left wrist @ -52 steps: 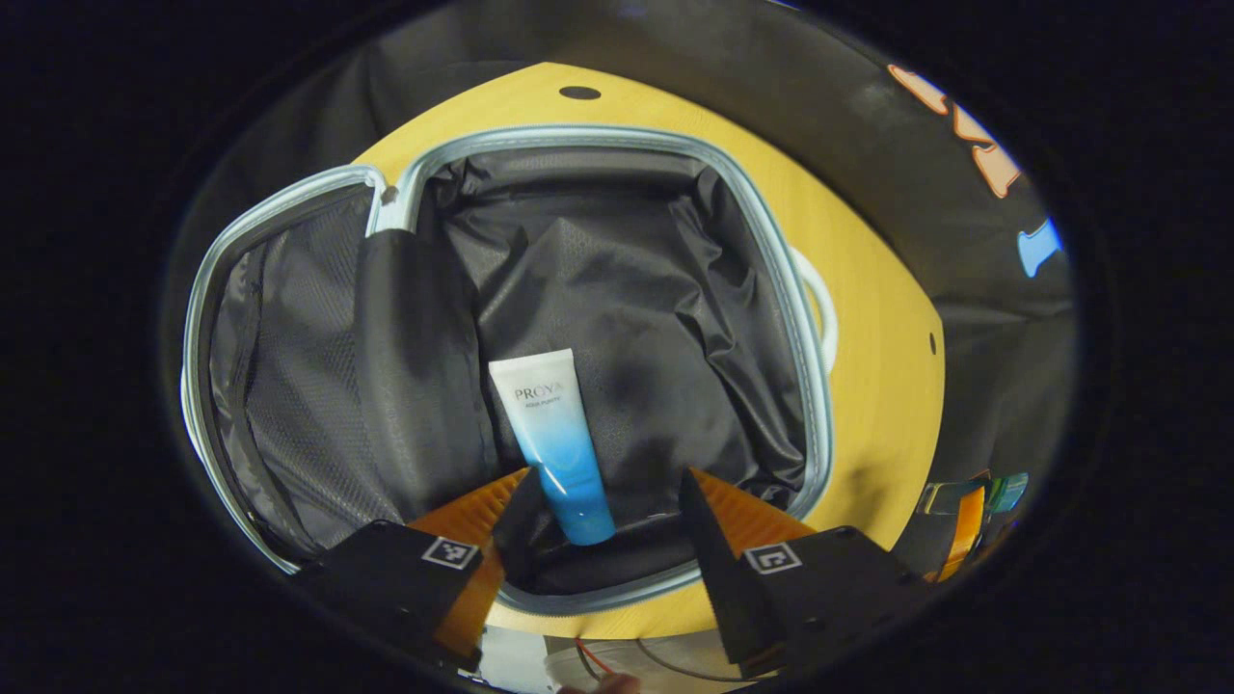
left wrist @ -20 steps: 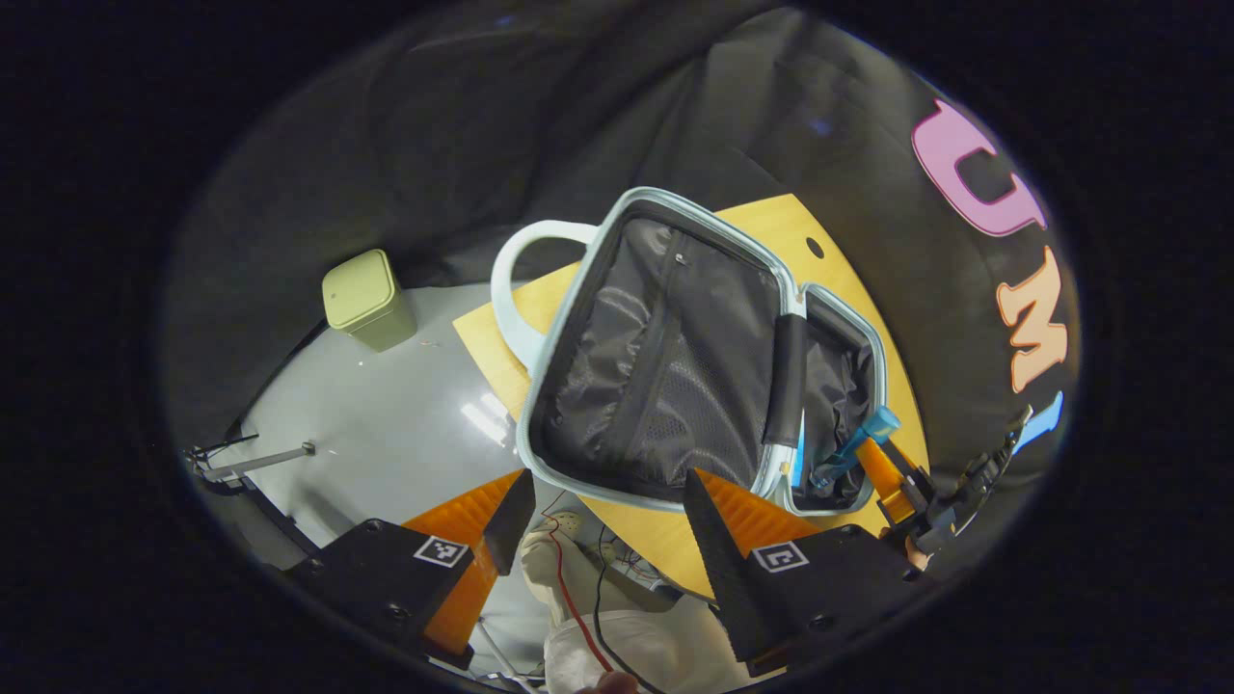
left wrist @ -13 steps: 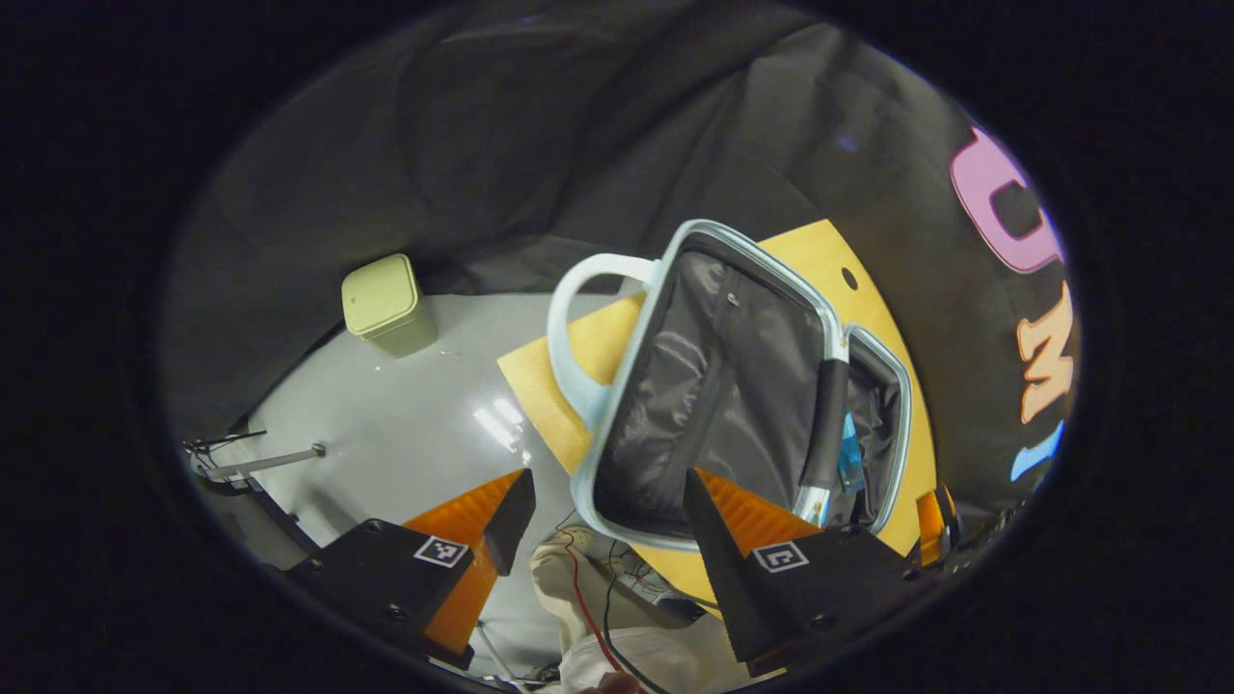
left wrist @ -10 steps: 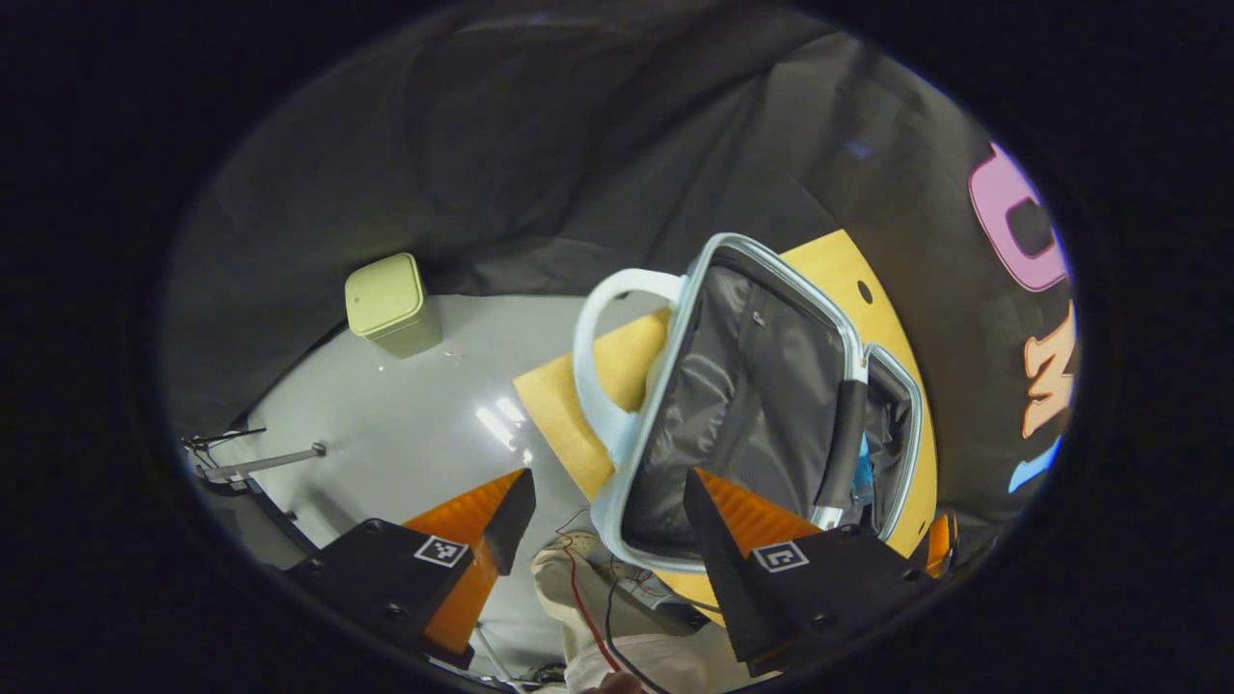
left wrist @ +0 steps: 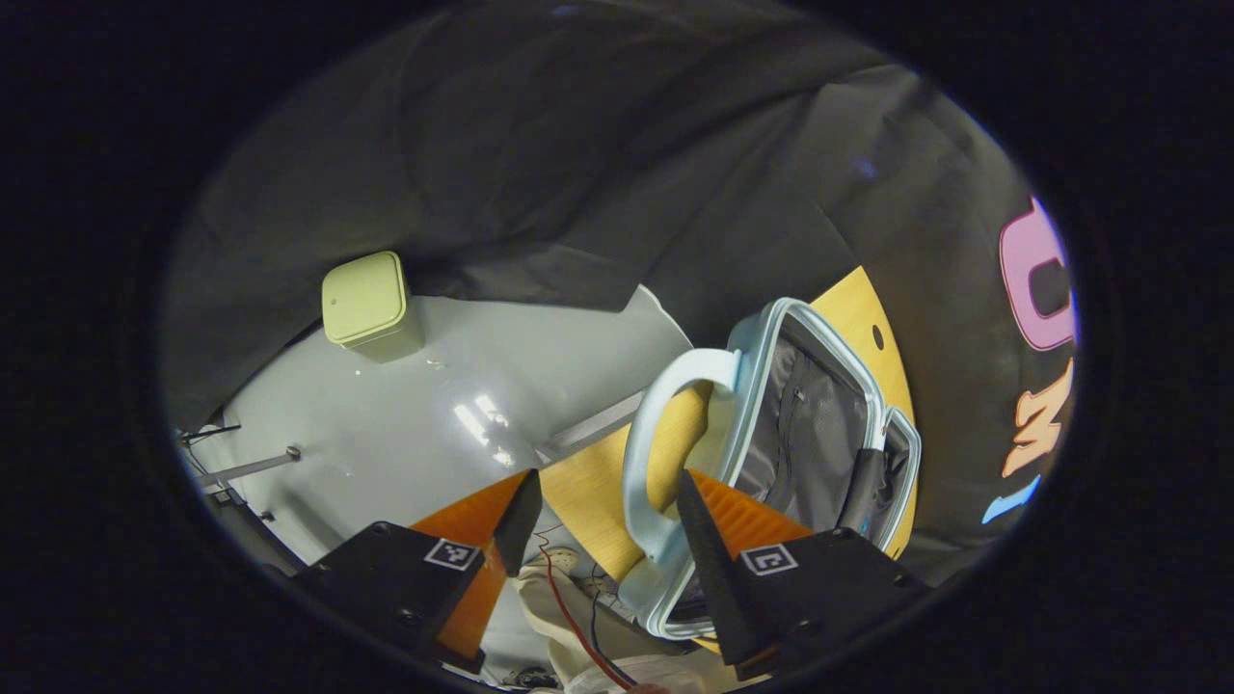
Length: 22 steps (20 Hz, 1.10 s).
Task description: First open the suitcase, pack the skin care products into it, and then close the suitcase.
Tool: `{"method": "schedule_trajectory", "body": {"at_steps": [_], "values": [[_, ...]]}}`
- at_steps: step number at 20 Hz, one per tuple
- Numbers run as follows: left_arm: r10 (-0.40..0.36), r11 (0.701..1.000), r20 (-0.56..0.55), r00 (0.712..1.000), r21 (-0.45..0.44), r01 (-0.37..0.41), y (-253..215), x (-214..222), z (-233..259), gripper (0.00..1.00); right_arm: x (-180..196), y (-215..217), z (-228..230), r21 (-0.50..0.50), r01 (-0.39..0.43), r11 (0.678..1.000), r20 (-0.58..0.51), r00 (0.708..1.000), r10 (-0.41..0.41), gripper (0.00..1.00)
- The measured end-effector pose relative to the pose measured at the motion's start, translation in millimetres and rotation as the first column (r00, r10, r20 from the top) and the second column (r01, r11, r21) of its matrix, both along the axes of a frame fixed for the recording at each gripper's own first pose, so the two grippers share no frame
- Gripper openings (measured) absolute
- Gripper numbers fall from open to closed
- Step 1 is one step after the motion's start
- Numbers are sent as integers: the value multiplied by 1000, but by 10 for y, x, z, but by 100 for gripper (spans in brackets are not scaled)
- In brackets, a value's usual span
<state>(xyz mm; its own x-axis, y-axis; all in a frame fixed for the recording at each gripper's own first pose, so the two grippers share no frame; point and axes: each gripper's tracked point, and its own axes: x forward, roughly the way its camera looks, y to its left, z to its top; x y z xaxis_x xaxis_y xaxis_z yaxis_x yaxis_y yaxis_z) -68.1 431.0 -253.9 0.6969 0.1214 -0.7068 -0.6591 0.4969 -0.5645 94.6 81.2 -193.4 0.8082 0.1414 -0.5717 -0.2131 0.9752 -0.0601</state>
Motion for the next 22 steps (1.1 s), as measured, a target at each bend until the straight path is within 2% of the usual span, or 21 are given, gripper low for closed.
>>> {"method": "schedule_trajectory", "body": {"at_steps": [2, 4, 5, 6, 7, 8, 10, 14, 18, 22], "values": [[-19, 999, 8, 1000, -25, 20, 16, 104, -38, 75, -38, -126, 49, -3, 28, 1000, 9, 1000, -28, 99], [-37, 998, 16, 999, -55, 38, 19, 203, -88, 65, -44, -211, 100, -8, 47, 999, 16, 999, -47, 99], [-41, 997, 19, 999, -70, 42, 16, 247, -122, 50, -40, -247, 124, -13, 54, 998, 22, 998, -53, 99], [-44, 995, 20, 999, -84, 45, 14, 257, -149, 51, -38, -269, 150, -18, 57, 998, 29, 998, -56, 99], [-43, 994, 19, 999, -96, 45, 14, 273, -164, 31, -36, -290, 166, -22, 58, 998, 35, 998, -57, 99], [-49, 993, 32, 998, -107, 52, -7, 296, -158, 33, -40, -312, 177, -28, 61, 998, 37, 998, -60, 96], [-49, 994, 34, 998, -101, 52, 1, 284, -114, 11, -48, -348, 171, -32, 66, 997, 35, 997, -65, 99], [-83, 995, 29, 996, -56, 84, -85, 284, -5, 7, -28, -331, 123, -29, 60, 998, 28, 998, -60, 99], [-126, 992, 4, 992, 25, 126, -146, 247, 178, 6, -2, -290, 98, -25, 44, 999, 26, 999, -43, 99], [-163, 983, 32, 986, 90, 160, -231, 207, 628, 4, 34, -267, 96, -5, 33, 999, 23, 999, -32, 97]]}}
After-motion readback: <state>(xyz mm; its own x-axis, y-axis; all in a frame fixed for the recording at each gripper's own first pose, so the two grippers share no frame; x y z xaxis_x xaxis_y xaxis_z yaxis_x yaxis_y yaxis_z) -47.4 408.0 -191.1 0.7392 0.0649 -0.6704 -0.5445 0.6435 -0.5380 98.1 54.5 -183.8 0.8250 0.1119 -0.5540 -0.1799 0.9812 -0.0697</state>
